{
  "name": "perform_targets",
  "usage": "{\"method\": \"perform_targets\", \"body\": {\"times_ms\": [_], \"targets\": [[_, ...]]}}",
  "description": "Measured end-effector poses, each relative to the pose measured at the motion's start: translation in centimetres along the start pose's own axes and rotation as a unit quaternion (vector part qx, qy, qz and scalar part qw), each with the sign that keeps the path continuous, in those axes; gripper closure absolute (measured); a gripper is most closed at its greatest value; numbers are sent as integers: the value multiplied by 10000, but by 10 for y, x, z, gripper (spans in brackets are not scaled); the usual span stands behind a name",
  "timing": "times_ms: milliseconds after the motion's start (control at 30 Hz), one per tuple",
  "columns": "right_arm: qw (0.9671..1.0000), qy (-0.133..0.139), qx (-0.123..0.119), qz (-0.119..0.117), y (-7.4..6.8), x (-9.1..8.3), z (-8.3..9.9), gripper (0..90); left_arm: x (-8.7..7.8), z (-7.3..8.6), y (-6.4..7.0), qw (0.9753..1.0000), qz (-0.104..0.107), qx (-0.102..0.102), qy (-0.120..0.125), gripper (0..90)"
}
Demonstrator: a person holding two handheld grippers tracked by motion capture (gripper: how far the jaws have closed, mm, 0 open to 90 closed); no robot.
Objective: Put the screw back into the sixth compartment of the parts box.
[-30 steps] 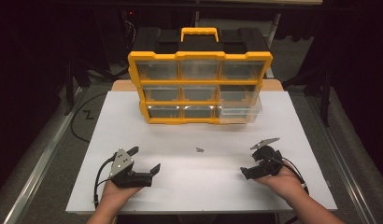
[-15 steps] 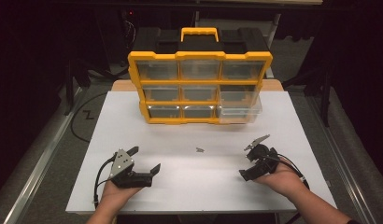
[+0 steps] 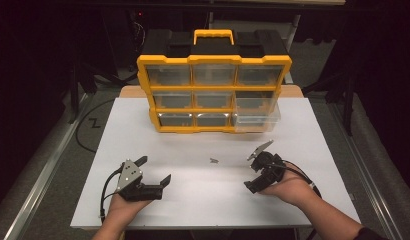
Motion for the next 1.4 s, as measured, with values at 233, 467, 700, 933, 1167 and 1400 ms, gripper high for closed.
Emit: {"method": "perform_targets", "body": {"times_ms": [233,467,700,933,1167,1400], "targets": [[9996,104,-253,-23,-11,0,-21,172,0,0,-1,10000,40,-20,-16,5],[9989,209,-407,-28,-18,0,-39,199,0,0,0,10000,68,10,-25,3],[9982,272,-533,-23,-23,1,-53,224,-1,0,-1,10000,65,29,2,3],[9967,317,-748,-58,-31,3,-65,258,-1,0,-1,10000,92,4,-1,6],[9952,389,-888,-118,-36,4,-77,325,0,0,-1,9999,108,22,-19,6],[9945,397,-948,-179,-40,6,-87,392,-1,0,-1,9999,118,3,11,6]]}}
Point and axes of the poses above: each handheld gripper's, and its own axes: x roughly forward along the jaws, z roughly out of its underside, y roughly to its right, the point moved 4 cm from there along x, roughly forward along the jaws, and after that the axes turned 13 degrees about -y, right-handed, at the moved point
